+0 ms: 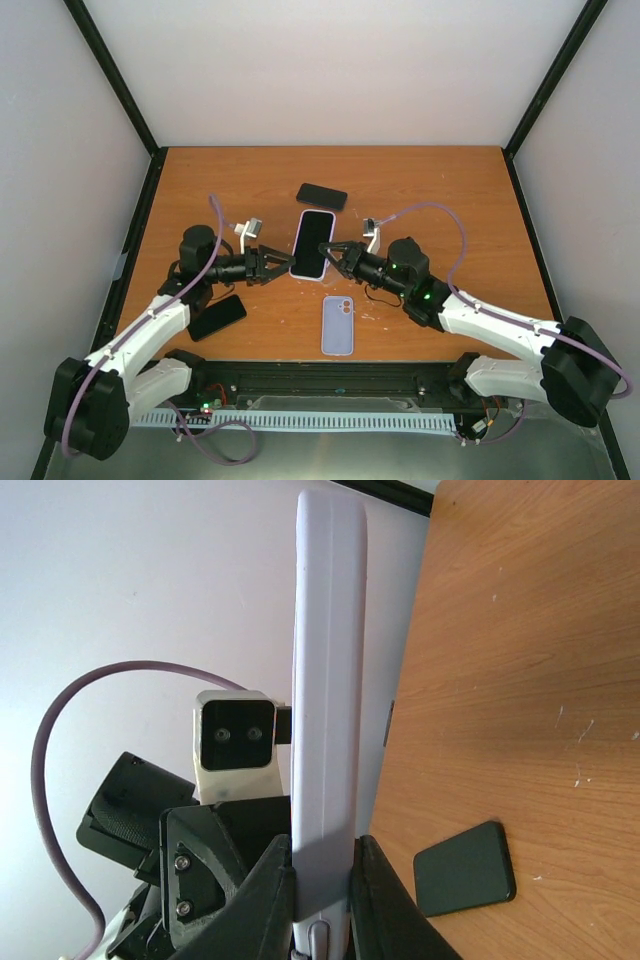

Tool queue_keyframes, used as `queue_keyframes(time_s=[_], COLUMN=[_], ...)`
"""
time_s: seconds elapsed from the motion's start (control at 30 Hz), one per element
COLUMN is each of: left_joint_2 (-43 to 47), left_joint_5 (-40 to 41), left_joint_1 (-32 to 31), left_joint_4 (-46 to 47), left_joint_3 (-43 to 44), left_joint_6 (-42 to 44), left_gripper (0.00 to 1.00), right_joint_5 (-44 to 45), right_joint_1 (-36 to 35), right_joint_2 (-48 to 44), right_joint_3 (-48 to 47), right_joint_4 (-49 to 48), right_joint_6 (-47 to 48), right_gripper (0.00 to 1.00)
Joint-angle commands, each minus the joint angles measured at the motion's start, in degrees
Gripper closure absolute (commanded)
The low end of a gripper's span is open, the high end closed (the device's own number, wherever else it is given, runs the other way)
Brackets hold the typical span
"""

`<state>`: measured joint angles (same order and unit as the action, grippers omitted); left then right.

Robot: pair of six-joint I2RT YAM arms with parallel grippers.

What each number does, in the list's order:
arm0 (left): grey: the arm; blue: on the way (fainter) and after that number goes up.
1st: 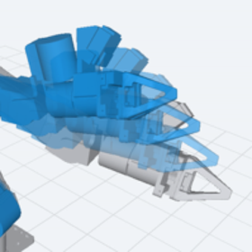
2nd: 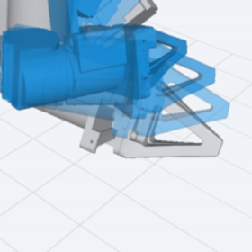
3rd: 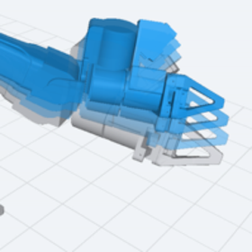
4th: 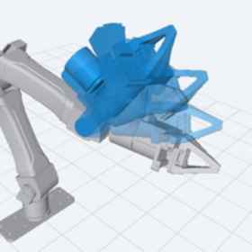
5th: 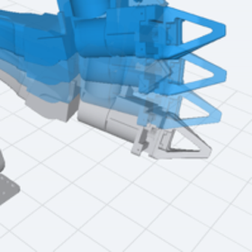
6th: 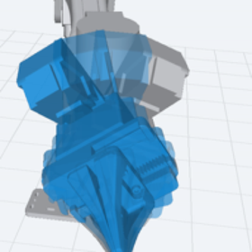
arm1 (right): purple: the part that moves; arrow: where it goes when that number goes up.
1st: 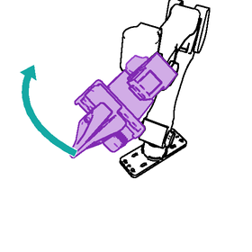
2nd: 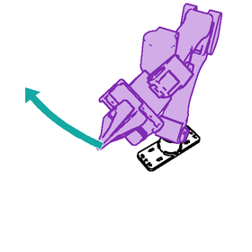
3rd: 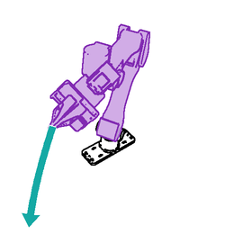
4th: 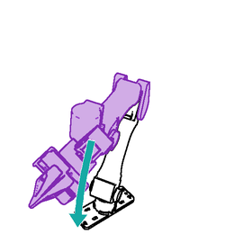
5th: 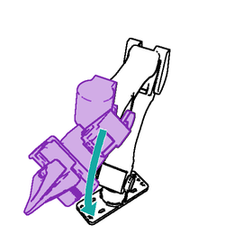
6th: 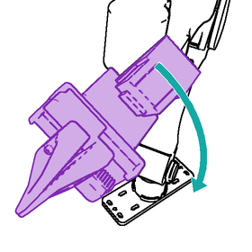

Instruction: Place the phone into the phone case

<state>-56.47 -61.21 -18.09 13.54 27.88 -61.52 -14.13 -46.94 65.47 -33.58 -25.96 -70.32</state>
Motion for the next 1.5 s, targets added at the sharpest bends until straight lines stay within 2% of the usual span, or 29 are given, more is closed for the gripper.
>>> queue_keyframes(time_s=[0.0,0.07,0.2,0.33,0.43,0.53,0.67,0.7,0.8,0.9,1.0,1.13,1.3,1.47], left_joint_2=[-0.88,-1.17,-1.5,-2.17,-2.81,-3.07,-3.0,-2.9,-2.43,-2.16,-2.23,-3.07,-5.58,-7.99], left_joint_5=[-0.88,-0.99,-0.41,2.19,4.9,5.49,5.27,5.25,5.9,8.41,11.46,15.45,21.18,27.44], left_joint_1=[-0.63,-0.72,-0.72,-0.73,-0.76,-0.72,-0.72,-0.7,-0.72,-0.71,-0.72,-0.72,-0.68,-0.19], left_joint_4=[-0.01,-0.05,-1.9,-8.73,-14.45,-15.62,-14.92,-14.79,-15.26,-17.54,-20.2,-24.06,-28.68,-29.48], left_joint_3=[0.5,0.57,1.04,3.48,5.99,6.81,6.73,6.69,7.0,7.86,8.9,10.16,11.46,11.08], left_joint_6=[0.91,0.96,1.99,6.18,9.77,10.8,10.31,10.28,10.83,12.55,14.7,17.89,19.99,17.93], left_gripper=[0.5,0.56,0.77,0.97,1.0,0.99,0.88,0.8,0.48,0.27,0.02,0.01,0.01,0.01], right_joint_5=[1.23,1.39,1.73,1.74,1.77,1.74,1.3,1.16,0.02,-3.27,-7.06,-9.78,-16.55,-20.9], right_joint_1=[0.18,0.22,0.2,0.18,0.18,0.18,0.18,0.25,1.18,3.58,6.92,13.12,26.67,36.93], right_joint_2=[0.25,0.56,1.34,2.13,2.57,3.05,3.23,3.21,2.18,0.54,-1.78,-5.87,-11.07,-6.13], right_joint_3=[-1.0,-1.05,-1.16,-1.2,-1.21,-1.11,-1.03,-0.96,-0.59,-0.36,-0.76,-1.47,-0.96,-3.03], right_joint_4=[-6.03,-6.2,-6.06,-5.71,-5.22,-4.71,-4.45,-3.89,-1.23,3.47,10.93,24.85,36.51,46.21], right_joint_6=[-0.77,-0.73,-0.4,0.21,0.74,1.15,2.05,2.56,4.8,7.99,13.21,22.05,30.97,40.53], right_gripper=[0.97,0.97,0.97,0.97,0.97,0.97,0.97,0.97,0.97,0.97,0.97,0.97,0.97,0.97])
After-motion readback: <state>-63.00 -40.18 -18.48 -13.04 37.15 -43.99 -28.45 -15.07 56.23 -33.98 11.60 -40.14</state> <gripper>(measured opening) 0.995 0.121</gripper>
